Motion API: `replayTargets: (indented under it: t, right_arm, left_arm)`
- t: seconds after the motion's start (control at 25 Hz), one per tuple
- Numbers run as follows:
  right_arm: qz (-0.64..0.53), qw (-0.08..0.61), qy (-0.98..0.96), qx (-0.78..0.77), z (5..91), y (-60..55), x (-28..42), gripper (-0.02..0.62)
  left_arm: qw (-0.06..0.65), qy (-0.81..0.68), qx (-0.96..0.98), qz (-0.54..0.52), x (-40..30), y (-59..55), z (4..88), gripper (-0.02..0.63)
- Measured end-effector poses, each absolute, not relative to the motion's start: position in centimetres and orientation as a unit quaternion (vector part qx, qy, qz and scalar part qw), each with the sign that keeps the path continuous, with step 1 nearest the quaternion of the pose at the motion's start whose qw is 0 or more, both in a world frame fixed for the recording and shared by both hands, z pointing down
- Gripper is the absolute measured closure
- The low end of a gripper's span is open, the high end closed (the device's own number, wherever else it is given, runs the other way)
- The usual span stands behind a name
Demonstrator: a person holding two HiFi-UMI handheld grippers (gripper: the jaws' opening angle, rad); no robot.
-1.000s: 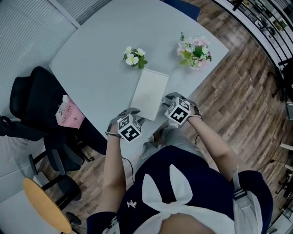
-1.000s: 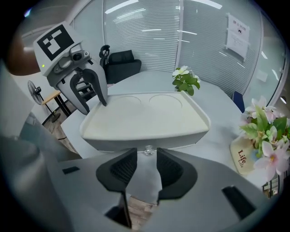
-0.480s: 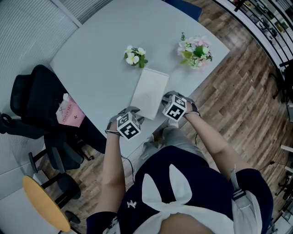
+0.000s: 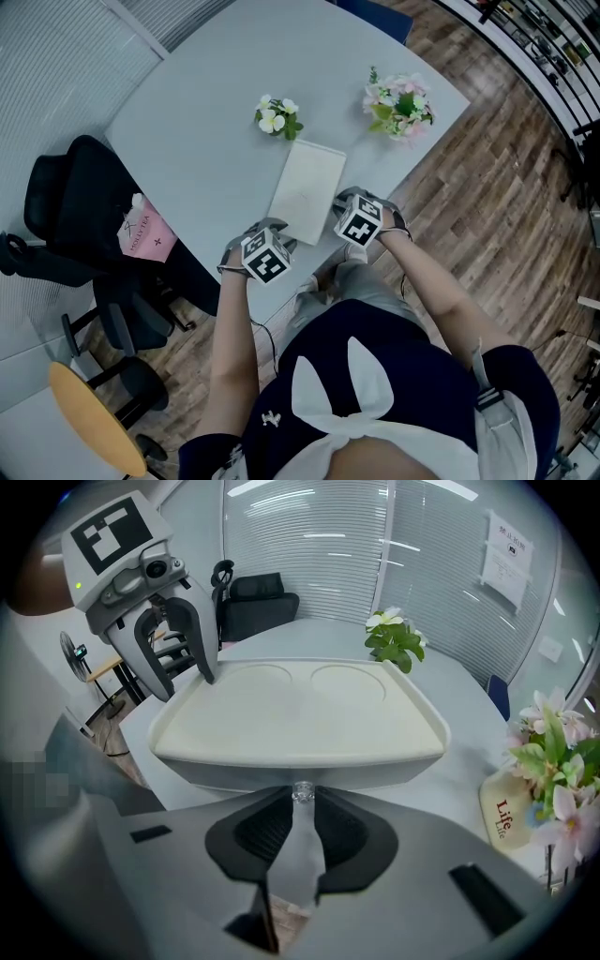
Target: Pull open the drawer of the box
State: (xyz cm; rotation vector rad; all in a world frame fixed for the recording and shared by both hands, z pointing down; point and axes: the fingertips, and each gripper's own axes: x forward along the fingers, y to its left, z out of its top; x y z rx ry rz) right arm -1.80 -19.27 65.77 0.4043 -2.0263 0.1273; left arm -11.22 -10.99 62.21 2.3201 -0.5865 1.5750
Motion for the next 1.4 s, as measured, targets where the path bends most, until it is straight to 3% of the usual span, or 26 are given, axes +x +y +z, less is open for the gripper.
replayTargets:
  t: [1.4]
  right_arm:
    - [0.059, 0.531, -0.828, 0.173, 66.5, -18.6, 0.8, 0.515]
  left_arm:
    - [0.119, -0.21, 0.805, 0.541, -11.2, -11.4, 62.2, 0.442]
